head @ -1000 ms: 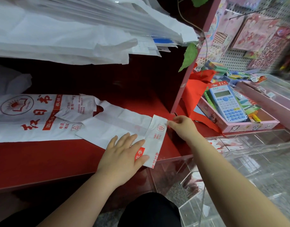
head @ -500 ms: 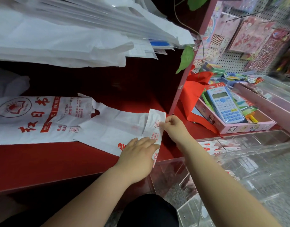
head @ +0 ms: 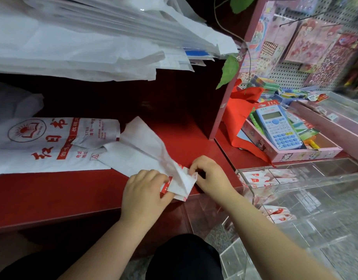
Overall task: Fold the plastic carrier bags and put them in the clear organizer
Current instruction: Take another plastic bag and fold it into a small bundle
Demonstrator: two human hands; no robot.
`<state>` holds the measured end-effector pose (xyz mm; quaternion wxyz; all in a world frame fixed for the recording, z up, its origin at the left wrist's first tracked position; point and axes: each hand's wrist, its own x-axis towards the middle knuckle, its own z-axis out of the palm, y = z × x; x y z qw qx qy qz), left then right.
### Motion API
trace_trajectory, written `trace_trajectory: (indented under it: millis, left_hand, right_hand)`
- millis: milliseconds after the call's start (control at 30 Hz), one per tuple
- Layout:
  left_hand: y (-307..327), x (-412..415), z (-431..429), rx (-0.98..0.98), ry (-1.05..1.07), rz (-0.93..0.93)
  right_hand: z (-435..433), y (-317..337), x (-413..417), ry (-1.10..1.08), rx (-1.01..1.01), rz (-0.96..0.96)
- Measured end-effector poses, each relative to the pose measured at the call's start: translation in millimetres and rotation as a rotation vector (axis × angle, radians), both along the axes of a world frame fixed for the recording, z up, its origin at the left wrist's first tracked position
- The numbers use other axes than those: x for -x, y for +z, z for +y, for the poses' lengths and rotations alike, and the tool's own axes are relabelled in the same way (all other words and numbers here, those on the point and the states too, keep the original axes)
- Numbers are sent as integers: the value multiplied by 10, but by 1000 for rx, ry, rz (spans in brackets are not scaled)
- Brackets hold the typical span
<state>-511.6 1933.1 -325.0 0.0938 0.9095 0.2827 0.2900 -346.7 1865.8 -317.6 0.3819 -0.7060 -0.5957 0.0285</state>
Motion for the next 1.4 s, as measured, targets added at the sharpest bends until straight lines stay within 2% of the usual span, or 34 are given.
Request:
trace_trajectory:
  millis: [67, 167, 267, 333, 400, 500, 567, 667, 800, 1067, 1167, 1267, 1333, 1400]
  left_hand:
    - [-3, 92, 7, 30, 4, -56]
    - [-46, 143, -4, 64, -22, -169]
    - [24, 192, -8, -63, -101, -223]
    - [148, 127, 7, -71, -183, -198]
    - [320, -21, -7, -43, -220, -77]
    - [361, -316, 53, 16, -105, 234]
    - [318, -407, 112, 113, -86, 444]
    - [216, -328, 209, 209, -96, 537]
    - [181, -90, 410, 198, -3, 599]
    - [201, 700, 1018, 243, 323, 600]
    - [220, 832, 1015, 204, 357, 571]
    - [195, 931, 930, 94, 365, 565]
    - [161, 1071, 882, 18, 346, 485]
    - [159, 1221, 818, -43, 257, 456]
  right_hand:
    - [-17, -33, -4, 4, 11, -79]
    - [-55, -49, -15, -21, 25, -99]
    - [-106, -63, 35, -5, -10, -120]
    - [-131, -33, 81, -17, -3, -102]
    - [-114, 5, 153, -60, 25, -149]
    - [-36, -10, 304, -190, 33, -388]
    - [-22, -37, 394, -254, 94, -472]
    - [-29, -19, 430, -306, 220, -523]
    - [-38, 26, 381, -314, 264, -601]
    - [-51, 67, 331, -286, 339, -652]
    - [-43, 104, 334, -223, 235, -653]
    - [-94, 113, 379, -68, 100, -682]
    - [-107, 147, 383, -44, 153, -724]
    - [-50, 264, 397, -64, 301, -727]
